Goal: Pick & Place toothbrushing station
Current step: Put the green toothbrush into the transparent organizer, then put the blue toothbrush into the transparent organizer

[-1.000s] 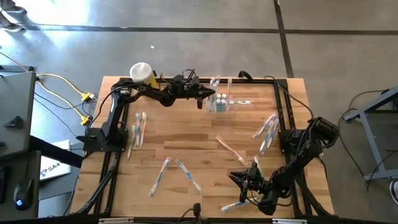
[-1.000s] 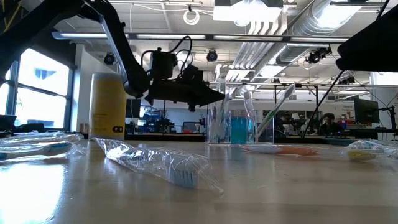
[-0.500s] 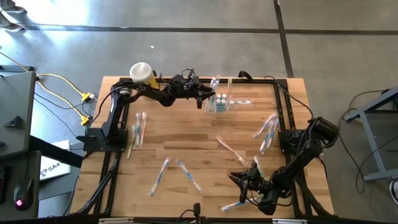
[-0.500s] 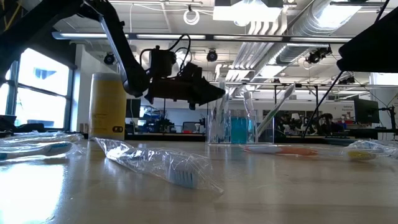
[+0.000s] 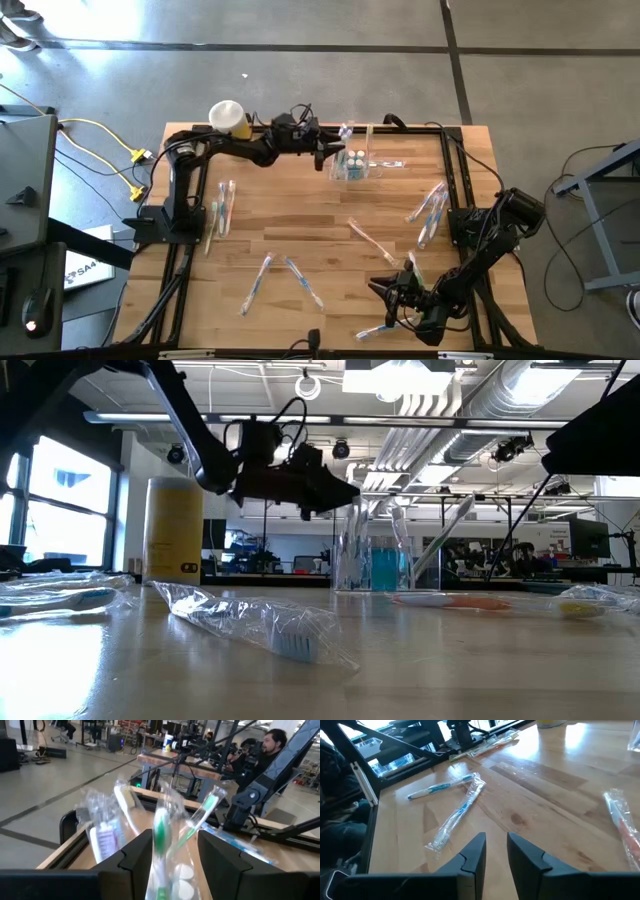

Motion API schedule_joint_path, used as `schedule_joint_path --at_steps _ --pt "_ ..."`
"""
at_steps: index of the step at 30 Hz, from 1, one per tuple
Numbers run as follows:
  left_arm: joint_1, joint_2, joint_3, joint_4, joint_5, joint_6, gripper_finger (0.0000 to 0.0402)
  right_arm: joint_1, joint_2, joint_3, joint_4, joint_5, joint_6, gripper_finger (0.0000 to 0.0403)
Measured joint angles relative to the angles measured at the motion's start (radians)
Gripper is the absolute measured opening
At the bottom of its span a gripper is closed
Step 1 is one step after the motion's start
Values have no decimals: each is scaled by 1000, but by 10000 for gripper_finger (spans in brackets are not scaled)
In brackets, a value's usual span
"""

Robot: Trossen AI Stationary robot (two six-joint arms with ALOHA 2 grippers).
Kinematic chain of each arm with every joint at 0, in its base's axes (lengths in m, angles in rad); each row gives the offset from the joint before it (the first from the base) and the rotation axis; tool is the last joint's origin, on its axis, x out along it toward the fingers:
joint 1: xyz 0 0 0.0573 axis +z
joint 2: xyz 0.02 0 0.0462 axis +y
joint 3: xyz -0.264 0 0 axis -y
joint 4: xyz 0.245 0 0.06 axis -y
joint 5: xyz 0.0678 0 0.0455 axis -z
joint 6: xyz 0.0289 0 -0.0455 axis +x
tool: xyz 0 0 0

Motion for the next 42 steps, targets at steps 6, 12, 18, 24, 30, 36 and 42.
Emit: schedule_joint_path --at_steps 6,12,18,24,30,36,42 --pt "-6 -96 0 -150 -2 33 154 -2 -52 0 -41 -30 -44 70" --pt "-56 -220 0 -352 -44 167 154 -8 -159 0 -57 -83 -213 70" --pt "-109 -320 1 -606 -168 330 154 -72 -312 0 -177 -185 -133 88" --pt "-76 -341 0 -760 -242 414 154 -202 -424 0 -292 -371 46 170" --pt "16 -341 0 -813 -244 465 154 -418 -529 0 -637 -658 522 229" --pt "135 -341 0 -832 -244 481 154 -673 -617 0 -995 -910 710 221" --pt "220 -340 0 -830 -220 528 154 -914 -650 0 -1105 -1016 653 206"
